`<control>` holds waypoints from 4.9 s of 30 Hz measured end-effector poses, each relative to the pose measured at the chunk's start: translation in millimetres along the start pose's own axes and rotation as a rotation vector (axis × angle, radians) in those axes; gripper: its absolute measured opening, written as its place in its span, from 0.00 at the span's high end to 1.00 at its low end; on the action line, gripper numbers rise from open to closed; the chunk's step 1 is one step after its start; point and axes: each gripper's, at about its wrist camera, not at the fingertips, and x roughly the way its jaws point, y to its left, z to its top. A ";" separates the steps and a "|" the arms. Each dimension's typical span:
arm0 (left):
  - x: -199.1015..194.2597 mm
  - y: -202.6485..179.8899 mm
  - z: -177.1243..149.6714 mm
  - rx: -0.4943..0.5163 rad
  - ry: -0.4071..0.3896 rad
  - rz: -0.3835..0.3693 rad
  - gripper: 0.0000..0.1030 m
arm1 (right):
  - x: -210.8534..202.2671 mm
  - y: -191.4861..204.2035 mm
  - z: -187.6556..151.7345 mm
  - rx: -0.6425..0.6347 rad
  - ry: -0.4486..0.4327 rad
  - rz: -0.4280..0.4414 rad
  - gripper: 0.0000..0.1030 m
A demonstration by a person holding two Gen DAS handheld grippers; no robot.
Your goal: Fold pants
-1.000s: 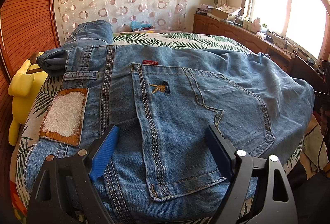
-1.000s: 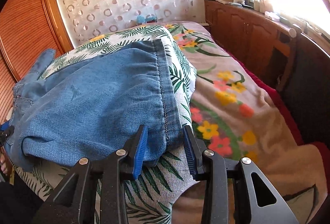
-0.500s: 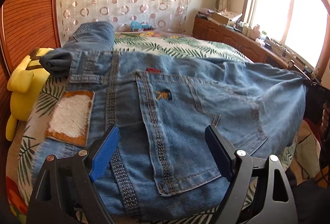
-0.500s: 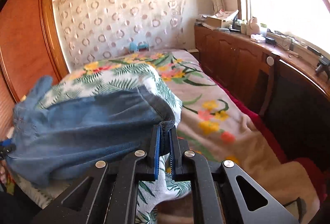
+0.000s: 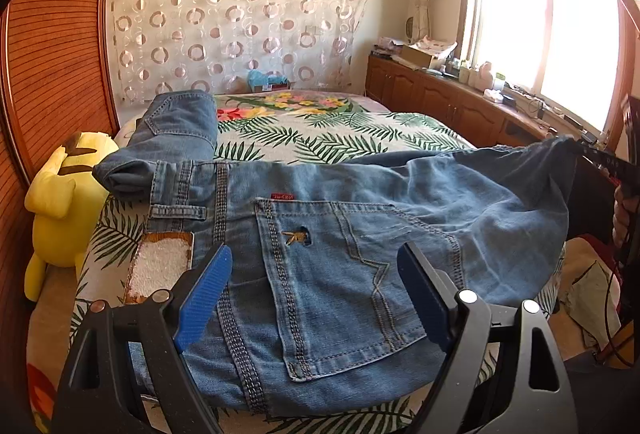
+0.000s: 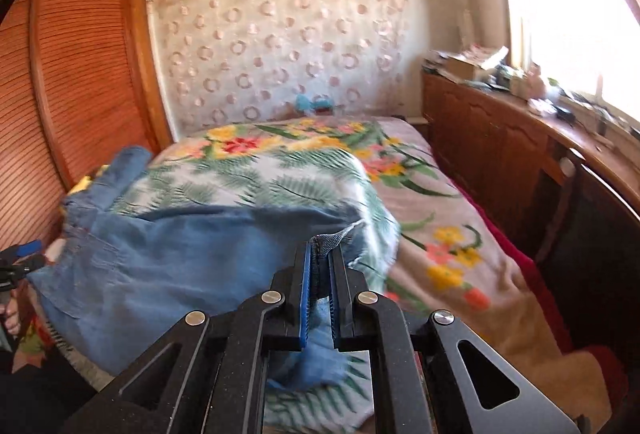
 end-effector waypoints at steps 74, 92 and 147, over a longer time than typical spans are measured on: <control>-5.7 -28.0 8.2 0.070 -0.031 -0.188 0.93 | 82.7 232.3 75.1 -0.249 0.210 0.393 0.92; -71.3 61.8 4.1 -0.044 -0.111 -0.024 0.93 | 70.2 380.4 156.5 -0.447 0.006 0.533 0.93; 13.7 81.9 -48.6 -0.125 0.131 0.082 0.60 | 153.2 187.7 31.5 -0.200 0.288 0.235 0.50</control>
